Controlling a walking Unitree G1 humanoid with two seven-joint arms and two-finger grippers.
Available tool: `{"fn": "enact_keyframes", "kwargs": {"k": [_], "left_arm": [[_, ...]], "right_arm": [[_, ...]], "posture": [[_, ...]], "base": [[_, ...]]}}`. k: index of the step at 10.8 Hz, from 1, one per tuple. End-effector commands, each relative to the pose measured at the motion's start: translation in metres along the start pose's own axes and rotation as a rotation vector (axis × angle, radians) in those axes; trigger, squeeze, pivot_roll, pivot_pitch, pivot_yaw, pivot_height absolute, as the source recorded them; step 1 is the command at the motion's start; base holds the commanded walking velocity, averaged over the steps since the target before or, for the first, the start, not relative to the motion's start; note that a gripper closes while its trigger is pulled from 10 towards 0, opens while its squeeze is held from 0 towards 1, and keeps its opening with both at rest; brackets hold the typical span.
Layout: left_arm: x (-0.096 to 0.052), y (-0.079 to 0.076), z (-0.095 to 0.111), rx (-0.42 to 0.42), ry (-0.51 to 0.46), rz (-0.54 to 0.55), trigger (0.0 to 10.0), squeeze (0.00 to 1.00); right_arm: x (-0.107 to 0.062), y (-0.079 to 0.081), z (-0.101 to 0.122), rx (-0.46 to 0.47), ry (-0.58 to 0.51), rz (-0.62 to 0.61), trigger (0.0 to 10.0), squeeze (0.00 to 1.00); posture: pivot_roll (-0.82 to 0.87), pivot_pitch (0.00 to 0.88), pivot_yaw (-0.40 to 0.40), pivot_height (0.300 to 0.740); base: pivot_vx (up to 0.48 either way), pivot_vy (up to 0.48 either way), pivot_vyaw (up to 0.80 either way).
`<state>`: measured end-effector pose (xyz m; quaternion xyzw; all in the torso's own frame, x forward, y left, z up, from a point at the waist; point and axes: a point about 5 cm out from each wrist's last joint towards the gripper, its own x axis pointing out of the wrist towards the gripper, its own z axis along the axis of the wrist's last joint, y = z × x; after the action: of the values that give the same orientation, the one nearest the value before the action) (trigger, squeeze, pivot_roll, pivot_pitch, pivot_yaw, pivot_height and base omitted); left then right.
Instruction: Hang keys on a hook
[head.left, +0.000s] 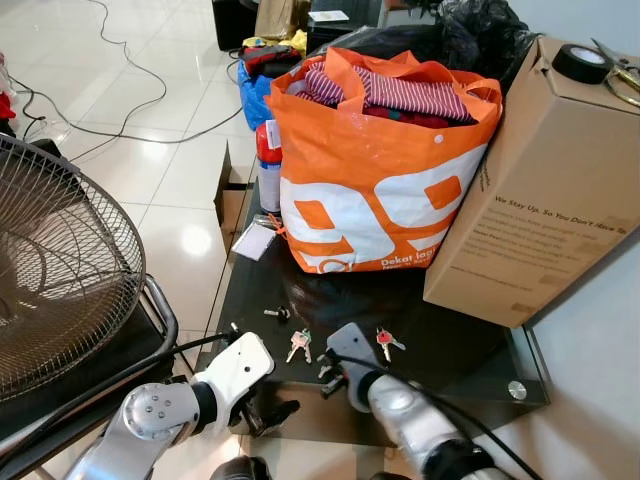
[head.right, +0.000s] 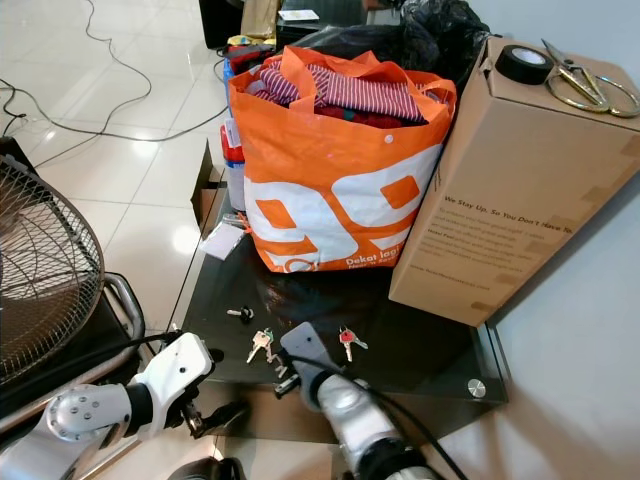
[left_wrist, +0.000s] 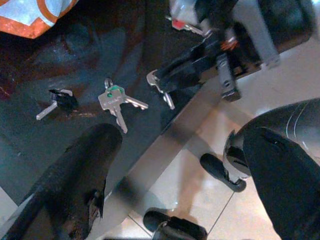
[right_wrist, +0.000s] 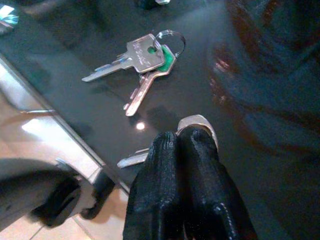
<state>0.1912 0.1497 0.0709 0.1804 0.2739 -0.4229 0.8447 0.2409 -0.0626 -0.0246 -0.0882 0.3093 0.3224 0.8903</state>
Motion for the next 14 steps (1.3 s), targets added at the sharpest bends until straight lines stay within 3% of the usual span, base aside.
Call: {"fn": "enact_keyframes", "kwargs": {"k": [1,4,6,8,10,12,13,14], "left_arm": [[0.003,0.002,0.004,0.017,-0.017,0.011,10.0,0.07],[0.010,0.019,0.015,0.034,-0.071,0.070,10.0,0.06],[0.010,0.034,0.028,0.033,-0.146,0.161,10.0,0.07],[0.006,0.046,0.041,0.005,-0.242,0.309,10.0,0.06],[0.001,0.056,0.051,-0.001,-0.303,0.429,10.0,0.06],[-0.004,0.073,0.069,-0.015,-0.391,0.555,10.0,0.07],[-0.002,0.076,0.072,-0.008,-0.389,0.569,10.0,0.07],[0.002,0.077,0.075,-0.008,-0.407,0.567,10.0,0.07]], "right_arm": [[-0.005,-0.005,0.010,0.008,-0.033,0.050,0.0,0.00],[-0.036,-0.030,0.036,0.060,-0.125,0.140,0.0,0.00],[-0.072,-0.065,0.064,0.154,-0.280,-0.004,0.0,0.00],[-0.113,-0.084,0.085,0.265,-0.462,-0.170,0.0,0.00],[-0.132,-0.088,0.083,0.408,-0.581,-0.336,0.0,0.00],[-0.135,-0.076,0.083,0.487,-0.602,-0.437,0.0,0.00],[-0.134,-0.076,0.085,0.442,-0.588,-0.500,9.4,0.00],[-0.132,-0.078,0.087,0.411,-0.571,-0.549,10.0,0.00]], "posture": [[-0.06,0.014,-0.047,0.740],[-0.05,0.000,-0.050,0.740],[-0.04,0.000,-0.049,0.740],[-0.02,0.000,-0.051,0.740],[0.01,0.000,-0.067,0.740],[0.00,0.000,-0.037,0.740],[-0.02,0.000,-0.018,0.740],[-0.04,0.000,-0.005,0.740]], "base": [[0.000,0.000,0.00],[0.000,0.000,0.00],[0.000,0.000,0.00],[0.000,0.000,0.00],[0.000,0.000,0.00],[0.000,0.000,0.00],[0.000,0.000,0.00],[0.000,0.000,0.00]]}}
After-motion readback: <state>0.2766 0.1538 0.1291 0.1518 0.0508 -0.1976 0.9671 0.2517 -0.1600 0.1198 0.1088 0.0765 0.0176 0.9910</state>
